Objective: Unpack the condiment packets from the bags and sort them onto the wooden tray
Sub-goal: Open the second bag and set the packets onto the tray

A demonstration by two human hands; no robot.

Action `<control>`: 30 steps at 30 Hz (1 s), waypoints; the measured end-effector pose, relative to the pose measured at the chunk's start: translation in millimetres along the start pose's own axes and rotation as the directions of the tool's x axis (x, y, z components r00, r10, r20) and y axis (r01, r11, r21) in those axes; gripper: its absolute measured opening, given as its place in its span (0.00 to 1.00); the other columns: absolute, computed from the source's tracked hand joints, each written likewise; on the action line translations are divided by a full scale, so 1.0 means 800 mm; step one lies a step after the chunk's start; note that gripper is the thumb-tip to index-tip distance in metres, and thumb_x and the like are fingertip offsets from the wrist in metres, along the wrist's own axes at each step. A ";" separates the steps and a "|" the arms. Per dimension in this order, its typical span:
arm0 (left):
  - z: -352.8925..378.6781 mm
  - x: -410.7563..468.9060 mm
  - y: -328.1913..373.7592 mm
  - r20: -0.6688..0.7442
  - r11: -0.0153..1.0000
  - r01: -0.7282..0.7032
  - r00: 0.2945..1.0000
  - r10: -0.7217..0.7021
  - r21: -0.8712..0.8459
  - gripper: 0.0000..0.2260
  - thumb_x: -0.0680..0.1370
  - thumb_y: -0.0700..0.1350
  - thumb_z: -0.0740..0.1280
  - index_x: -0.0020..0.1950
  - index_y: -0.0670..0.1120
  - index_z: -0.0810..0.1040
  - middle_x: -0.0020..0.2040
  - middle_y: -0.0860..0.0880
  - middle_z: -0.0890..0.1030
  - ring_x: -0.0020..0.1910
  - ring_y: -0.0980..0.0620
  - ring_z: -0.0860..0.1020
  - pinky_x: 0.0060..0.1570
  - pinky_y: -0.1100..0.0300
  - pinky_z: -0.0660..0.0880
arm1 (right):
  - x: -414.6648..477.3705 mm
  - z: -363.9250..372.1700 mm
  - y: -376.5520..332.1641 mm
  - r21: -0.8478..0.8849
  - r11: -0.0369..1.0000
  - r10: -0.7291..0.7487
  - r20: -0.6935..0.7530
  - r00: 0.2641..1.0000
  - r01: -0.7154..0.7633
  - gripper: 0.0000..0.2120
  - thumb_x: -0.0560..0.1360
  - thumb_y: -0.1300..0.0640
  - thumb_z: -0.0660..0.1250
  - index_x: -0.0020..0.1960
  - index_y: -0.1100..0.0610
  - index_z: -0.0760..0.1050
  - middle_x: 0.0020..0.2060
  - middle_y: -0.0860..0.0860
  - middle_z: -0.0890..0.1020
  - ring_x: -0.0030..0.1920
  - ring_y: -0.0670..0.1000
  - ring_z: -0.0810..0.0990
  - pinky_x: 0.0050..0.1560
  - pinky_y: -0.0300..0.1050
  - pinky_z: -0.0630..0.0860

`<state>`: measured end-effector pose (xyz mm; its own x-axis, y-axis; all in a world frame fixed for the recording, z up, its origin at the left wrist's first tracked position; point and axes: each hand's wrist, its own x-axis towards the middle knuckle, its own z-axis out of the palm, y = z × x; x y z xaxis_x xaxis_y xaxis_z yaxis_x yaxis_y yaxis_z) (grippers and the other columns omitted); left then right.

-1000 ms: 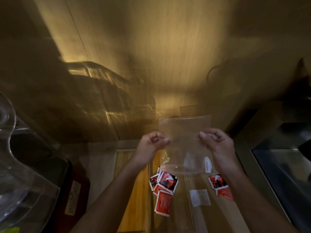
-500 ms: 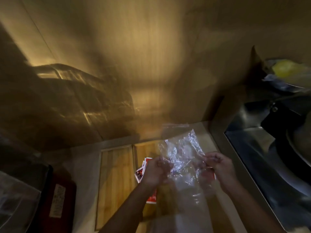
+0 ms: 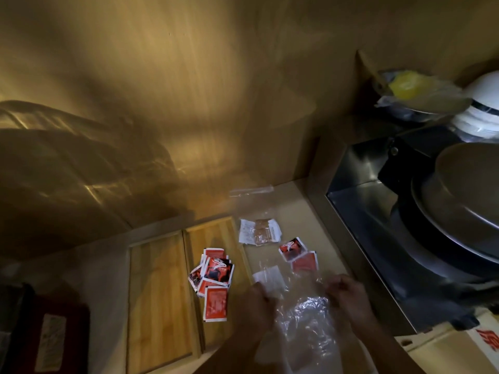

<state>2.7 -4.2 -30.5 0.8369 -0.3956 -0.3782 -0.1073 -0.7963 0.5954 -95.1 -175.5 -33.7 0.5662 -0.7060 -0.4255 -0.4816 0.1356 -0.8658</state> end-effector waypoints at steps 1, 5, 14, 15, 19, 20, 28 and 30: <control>0.000 -0.002 0.004 -0.007 0.997 -0.025 1.000 0.025 0.079 0.05 0.72 0.49 0.66 0.38 0.50 0.76 0.43 0.46 0.84 0.44 0.48 0.82 0.47 0.56 0.78 | 0.001 -0.001 0.003 -0.027 0.999 -0.020 0.004 1.000 0.020 0.12 0.68 0.77 0.65 0.31 0.63 0.75 0.28 0.53 0.77 0.24 0.39 0.75 0.27 0.26 0.69; 0.006 0.004 0.007 0.019 0.988 0.004 1.000 -0.007 0.155 0.10 0.74 0.50 0.64 0.50 0.46 0.78 0.49 0.47 0.83 0.50 0.49 0.80 0.50 0.58 0.75 | 0.014 0.001 0.020 -0.204 0.978 -0.033 0.000 0.999 0.033 0.19 0.68 0.74 0.66 0.28 0.53 0.75 0.25 0.49 0.79 0.30 0.42 0.78 0.29 0.26 0.70; -0.027 0.028 0.014 -0.065 1.000 -0.017 0.998 0.018 0.019 0.09 0.78 0.48 0.59 0.52 0.45 0.73 0.51 0.46 0.80 0.50 0.48 0.78 0.45 0.58 0.71 | 0.030 0.034 -0.041 -0.563 0.823 -0.119 -0.054 0.991 0.069 0.10 0.72 0.58 0.60 0.33 0.56 0.75 0.32 0.51 0.81 0.34 0.50 0.78 0.35 0.42 0.73; -0.035 0.038 0.017 -0.065 1.000 -0.017 0.998 0.017 0.010 0.10 0.78 0.49 0.59 0.52 0.45 0.74 0.50 0.47 0.81 0.49 0.48 0.79 0.46 0.57 0.74 | 0.035 0.038 -0.054 -0.538 0.837 -0.119 -0.001 0.993 0.100 0.10 0.73 0.59 0.61 0.34 0.56 0.76 0.33 0.52 0.81 0.35 0.51 0.79 0.35 0.43 0.73; -0.073 0.084 0.034 -0.123 0.997 -0.052 0.991 0.045 -0.056 0.06 0.79 0.47 0.58 0.47 0.47 0.74 0.42 0.51 0.79 0.40 0.53 0.78 0.40 0.58 0.76 | 0.082 0.059 -0.089 -0.301 0.948 -0.092 0.071 0.993 0.109 0.10 0.72 0.65 0.64 0.33 0.56 0.75 0.35 0.57 0.81 0.39 0.56 0.80 0.40 0.46 0.75; -0.082 0.098 0.038 -0.140 0.997 -0.056 0.989 0.048 -0.055 0.06 0.79 0.45 0.59 0.47 0.47 0.74 0.41 0.51 0.77 0.40 0.54 0.76 0.38 0.61 0.73 | 0.095 0.067 -0.096 -0.264 0.960 -0.074 0.089 0.993 0.095 0.09 0.71 0.66 0.64 0.34 0.57 0.76 0.35 0.57 0.81 0.37 0.56 0.80 0.41 0.47 0.75; -0.103 0.203 0.049 -0.154 0.985 0.050 0.988 -0.024 0.167 0.14 0.76 0.43 0.58 0.60 0.39 0.70 0.58 0.39 0.78 0.59 0.40 0.74 0.56 0.51 0.70 | 0.159 0.125 -0.127 -0.257 0.966 -0.001 0.086 0.996 0.024 0.03 0.70 0.62 0.65 0.41 0.58 0.78 0.41 0.53 0.81 0.44 0.53 0.78 0.45 0.41 0.70; -0.100 0.218 0.047 -0.089 0.965 0.129 0.990 -0.112 0.227 0.19 0.77 0.45 0.57 0.67 0.41 0.63 0.64 0.39 0.73 0.66 0.40 0.68 0.64 0.48 0.65 | 0.170 0.133 -0.124 -0.230 0.973 0.053 0.101 0.993 -0.028 0.05 0.70 0.60 0.67 0.45 0.60 0.78 0.43 0.55 0.81 0.46 0.54 0.78 0.46 0.42 0.71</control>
<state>187.3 -66.3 -17.6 0.8879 -0.2621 -0.3782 -0.1172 -0.9237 0.3648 100.7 -210.8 -33.8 0.6046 -0.6240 -0.4951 -0.6386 -0.0083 -0.7695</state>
